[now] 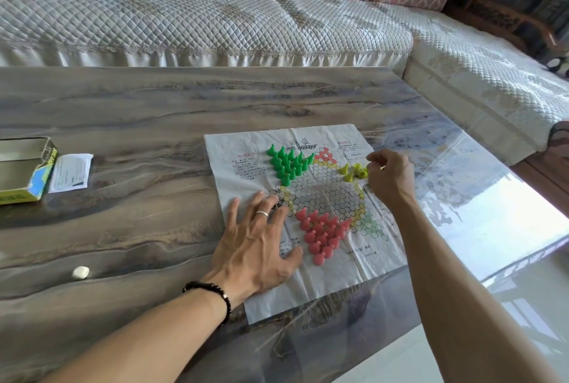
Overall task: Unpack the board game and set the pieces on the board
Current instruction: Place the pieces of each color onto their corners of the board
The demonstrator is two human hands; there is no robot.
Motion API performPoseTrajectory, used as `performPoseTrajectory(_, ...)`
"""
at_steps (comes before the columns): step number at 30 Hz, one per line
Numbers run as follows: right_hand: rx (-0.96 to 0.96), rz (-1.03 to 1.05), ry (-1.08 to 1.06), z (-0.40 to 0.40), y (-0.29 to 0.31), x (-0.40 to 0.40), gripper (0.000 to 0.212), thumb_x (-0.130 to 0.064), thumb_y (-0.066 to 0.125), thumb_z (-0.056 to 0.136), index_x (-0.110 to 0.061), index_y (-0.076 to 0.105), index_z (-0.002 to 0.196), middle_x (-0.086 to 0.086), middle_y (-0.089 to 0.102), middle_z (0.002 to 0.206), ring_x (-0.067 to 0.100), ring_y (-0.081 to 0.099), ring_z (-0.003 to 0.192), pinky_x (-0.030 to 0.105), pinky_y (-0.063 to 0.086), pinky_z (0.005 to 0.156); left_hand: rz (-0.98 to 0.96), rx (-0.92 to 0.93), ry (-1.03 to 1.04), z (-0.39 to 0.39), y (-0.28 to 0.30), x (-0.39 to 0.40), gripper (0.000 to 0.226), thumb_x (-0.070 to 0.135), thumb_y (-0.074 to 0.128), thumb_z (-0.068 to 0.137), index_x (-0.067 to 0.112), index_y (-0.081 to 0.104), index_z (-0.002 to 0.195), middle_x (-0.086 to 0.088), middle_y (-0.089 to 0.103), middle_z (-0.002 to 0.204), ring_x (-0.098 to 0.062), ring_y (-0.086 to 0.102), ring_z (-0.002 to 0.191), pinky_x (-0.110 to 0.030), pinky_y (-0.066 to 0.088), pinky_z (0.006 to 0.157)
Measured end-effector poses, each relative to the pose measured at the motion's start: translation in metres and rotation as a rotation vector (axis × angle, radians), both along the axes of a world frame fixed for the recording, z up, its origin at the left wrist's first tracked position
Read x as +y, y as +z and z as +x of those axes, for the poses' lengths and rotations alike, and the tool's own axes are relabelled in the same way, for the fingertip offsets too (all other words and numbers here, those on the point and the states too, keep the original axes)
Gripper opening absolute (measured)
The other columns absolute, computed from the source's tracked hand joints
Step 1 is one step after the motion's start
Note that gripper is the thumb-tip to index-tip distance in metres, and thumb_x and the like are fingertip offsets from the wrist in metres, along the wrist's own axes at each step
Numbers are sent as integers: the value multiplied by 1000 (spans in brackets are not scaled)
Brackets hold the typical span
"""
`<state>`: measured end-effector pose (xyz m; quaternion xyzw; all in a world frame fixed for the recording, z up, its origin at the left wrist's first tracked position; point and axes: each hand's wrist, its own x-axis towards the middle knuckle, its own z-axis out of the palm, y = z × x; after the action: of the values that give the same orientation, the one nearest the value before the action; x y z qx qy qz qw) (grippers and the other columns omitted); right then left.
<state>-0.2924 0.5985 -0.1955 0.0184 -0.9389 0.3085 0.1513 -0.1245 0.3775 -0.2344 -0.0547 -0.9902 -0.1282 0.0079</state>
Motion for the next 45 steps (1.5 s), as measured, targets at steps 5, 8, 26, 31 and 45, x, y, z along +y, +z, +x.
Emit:
performPoseTrajectory(5, -91, 181, 69, -12, -2, 3, 30, -11, 56, 88, -11, 66, 115, 12, 71, 103, 28, 68, 86, 47, 57, 79, -8, -8, 1, 0, -1, 0, 83, 70, 25, 85, 22, 17, 153, -3, 8, 163, -21, -2, 150, -57, -1, 118)
performPoseTrajectory(8, -161, 327, 83, -17, -5, -5, 29, -20, 62, 87, -17, 65, 116, 11, 71, 107, 29, 69, 83, 46, 58, 75, -8, -6, 2, 0, 0, 1, 83, 70, 25, 85, 23, 17, 153, -3, 8, 163, -21, -2, 150, -57, -1, 118)
performPoseTrajectory(26, -132, 61, 90, 7, 13, 14, 20, -12, 60, 89, -9, 54, 108, 8, 65, 81, 23, 64, 67, 37, 57, 59, 31, 29, 2, 0, -2, 0, 81, 68, 29, 84, 22, 23, 151, -4, 15, 162, -21, 4, 149, -57, 1, 118)
performPoseTrajectory(31, -129, 155, 94, 11, 13, 11, 14, -11, 67, 84, -4, 67, 96, 6, 66, 85, 18, 61, 72, 27, 53, 65, 26, 29, 3, -1, -3, 1, 82, 69, 26, 84, 22, 22, 151, -4, 15, 162, -22, 4, 150, -58, 3, 118)
performPoseTrajectory(45, -274, 173, 176, 13, -1, -1, 15, -21, 69, 86, -6, 72, 88, 6, 67, 81, 18, 63, 70, 30, 56, 65, 19, 28, 2, -2, -5, 0, 83, 70, 26, 83, 22, 21, 151, -4, 14, 162, -22, 5, 149, -59, 4, 117)
